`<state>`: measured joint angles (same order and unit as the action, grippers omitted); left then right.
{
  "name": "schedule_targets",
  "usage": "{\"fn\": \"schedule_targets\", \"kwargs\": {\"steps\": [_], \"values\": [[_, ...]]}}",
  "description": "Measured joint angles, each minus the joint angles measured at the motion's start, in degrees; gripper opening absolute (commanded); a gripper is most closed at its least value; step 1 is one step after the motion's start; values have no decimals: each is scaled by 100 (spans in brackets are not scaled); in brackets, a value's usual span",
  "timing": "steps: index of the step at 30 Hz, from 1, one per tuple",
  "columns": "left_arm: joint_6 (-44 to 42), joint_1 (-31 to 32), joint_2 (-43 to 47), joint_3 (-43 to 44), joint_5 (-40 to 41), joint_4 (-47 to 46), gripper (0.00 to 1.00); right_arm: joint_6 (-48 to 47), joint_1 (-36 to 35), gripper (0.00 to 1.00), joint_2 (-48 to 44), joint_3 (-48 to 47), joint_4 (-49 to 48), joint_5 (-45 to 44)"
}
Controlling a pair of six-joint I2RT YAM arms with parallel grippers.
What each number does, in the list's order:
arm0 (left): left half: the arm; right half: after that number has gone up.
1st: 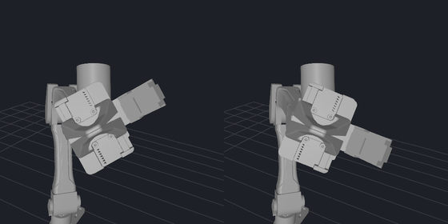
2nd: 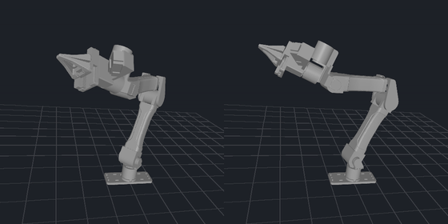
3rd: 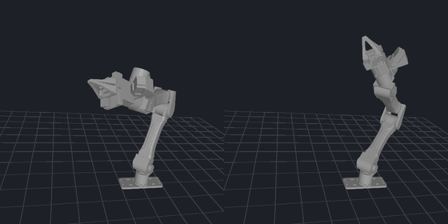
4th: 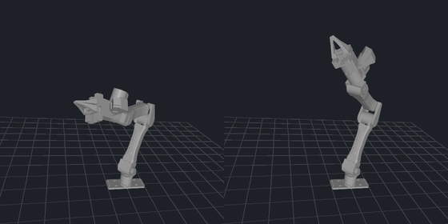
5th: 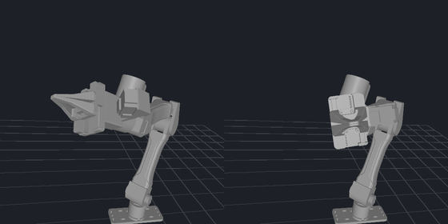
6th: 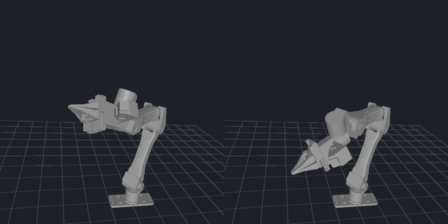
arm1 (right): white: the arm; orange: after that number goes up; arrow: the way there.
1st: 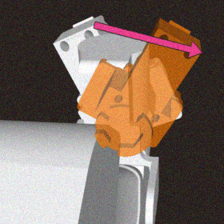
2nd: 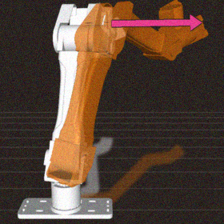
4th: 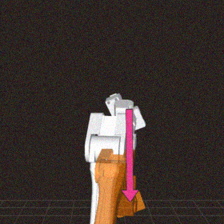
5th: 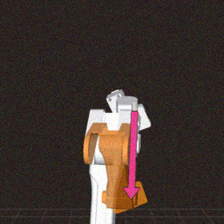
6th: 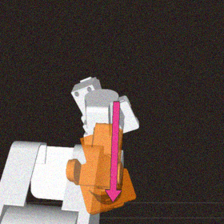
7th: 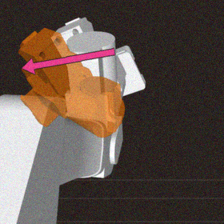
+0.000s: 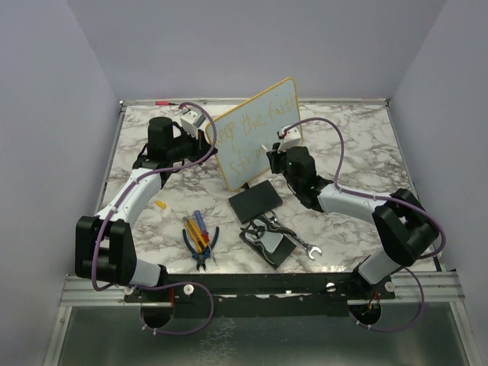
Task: Write a sentence on the whiteboard
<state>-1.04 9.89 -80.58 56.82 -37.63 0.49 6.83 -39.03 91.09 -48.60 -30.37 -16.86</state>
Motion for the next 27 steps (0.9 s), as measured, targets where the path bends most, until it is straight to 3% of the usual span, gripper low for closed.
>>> {"fn": "schedule_targets", "kwargs": {"steps": [27], "values": [[0,0,0,0,7,0,0,59,0,1,179,-140,-39,-479]]}}
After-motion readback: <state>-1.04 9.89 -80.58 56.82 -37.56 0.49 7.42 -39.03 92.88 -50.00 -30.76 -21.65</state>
